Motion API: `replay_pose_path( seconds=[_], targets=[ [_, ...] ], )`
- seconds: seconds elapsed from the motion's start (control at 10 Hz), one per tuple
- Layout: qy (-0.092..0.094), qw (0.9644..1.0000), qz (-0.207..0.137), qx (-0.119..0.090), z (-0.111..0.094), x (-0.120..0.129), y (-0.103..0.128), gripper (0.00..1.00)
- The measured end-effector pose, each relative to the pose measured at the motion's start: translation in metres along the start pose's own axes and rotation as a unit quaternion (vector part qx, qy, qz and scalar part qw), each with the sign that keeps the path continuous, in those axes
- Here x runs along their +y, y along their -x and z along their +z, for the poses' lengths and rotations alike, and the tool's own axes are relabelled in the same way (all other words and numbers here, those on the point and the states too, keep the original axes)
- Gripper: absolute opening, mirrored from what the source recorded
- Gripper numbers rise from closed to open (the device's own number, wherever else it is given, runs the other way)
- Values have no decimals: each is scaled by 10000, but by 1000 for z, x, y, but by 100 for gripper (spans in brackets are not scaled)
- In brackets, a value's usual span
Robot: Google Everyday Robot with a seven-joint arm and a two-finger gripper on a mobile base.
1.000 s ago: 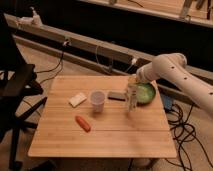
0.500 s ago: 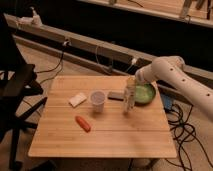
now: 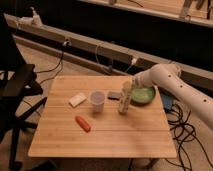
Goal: Stand the bottle upright
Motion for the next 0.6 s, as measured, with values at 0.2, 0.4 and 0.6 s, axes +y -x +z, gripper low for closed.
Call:
replay_pose_path(
  seconds=[0.2,0.4,0.6],
  targets=[
    [-21,9999,-139,-52,1,3,0,30],
    [-102,9996,-268,-81,0,4,0,51],
    [-116,9995,-285,-75,-1,5,-1,69]
  ],
)
